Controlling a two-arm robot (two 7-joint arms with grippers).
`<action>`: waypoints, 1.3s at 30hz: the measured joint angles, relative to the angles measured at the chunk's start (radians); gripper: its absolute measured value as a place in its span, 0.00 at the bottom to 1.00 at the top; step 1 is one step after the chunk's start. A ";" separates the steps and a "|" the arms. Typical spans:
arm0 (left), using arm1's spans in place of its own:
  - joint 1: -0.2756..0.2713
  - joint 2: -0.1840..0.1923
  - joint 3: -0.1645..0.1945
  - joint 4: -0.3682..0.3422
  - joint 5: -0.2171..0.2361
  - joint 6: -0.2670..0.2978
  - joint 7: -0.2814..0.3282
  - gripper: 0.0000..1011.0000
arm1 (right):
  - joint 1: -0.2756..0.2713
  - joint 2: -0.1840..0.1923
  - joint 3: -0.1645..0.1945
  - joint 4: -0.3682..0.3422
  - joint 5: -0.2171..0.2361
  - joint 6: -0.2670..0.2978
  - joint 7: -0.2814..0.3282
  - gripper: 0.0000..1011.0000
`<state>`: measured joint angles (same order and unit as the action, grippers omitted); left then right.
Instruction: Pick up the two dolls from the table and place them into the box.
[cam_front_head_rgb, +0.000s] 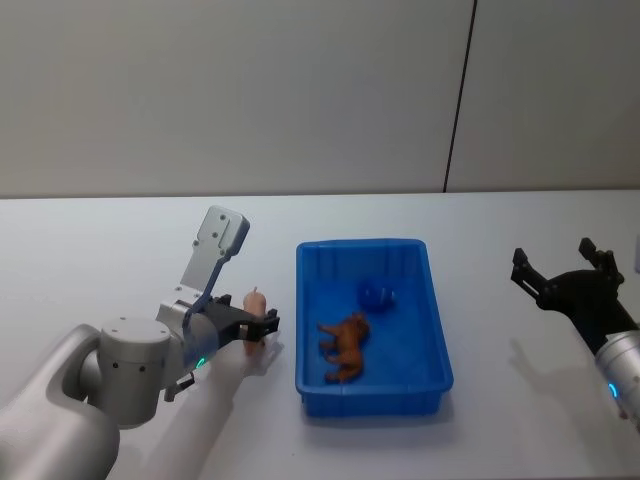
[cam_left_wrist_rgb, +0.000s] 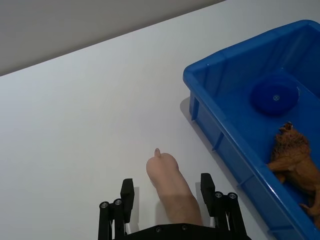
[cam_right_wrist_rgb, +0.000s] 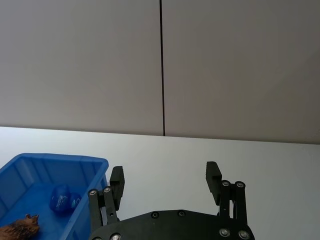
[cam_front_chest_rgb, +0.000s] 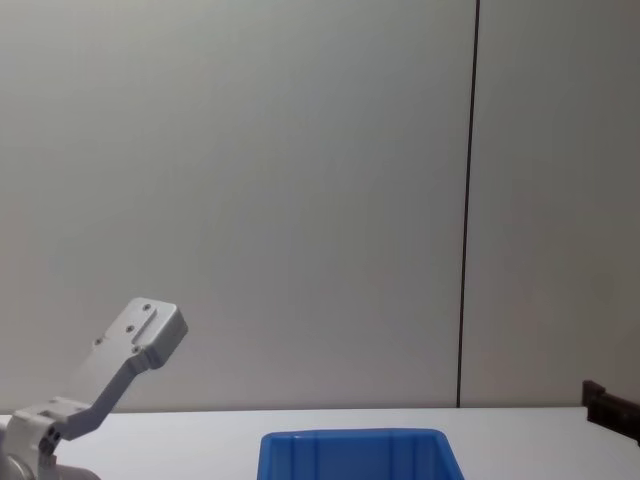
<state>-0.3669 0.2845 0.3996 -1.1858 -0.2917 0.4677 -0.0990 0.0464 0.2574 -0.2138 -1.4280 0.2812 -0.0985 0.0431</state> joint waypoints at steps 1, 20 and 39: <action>-0.003 -0.002 0.000 0.007 0.000 -0.003 -0.004 0.83 | 0.000 0.000 0.000 0.000 0.000 0.000 0.000 0.99; -0.019 -0.014 -0.005 0.056 -0.006 -0.030 -0.036 0.37 | 0.000 0.000 0.000 0.000 0.000 0.000 0.000 0.99; 0.009 0.010 -0.014 -0.017 0.036 -0.068 -0.039 0.37 | 0.000 0.000 0.000 0.000 0.000 0.000 0.000 0.99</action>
<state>-0.3579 0.2940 0.3861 -1.2025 -0.2558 0.4000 -0.1384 0.0464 0.2574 -0.2137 -1.4280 0.2813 -0.0986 0.0431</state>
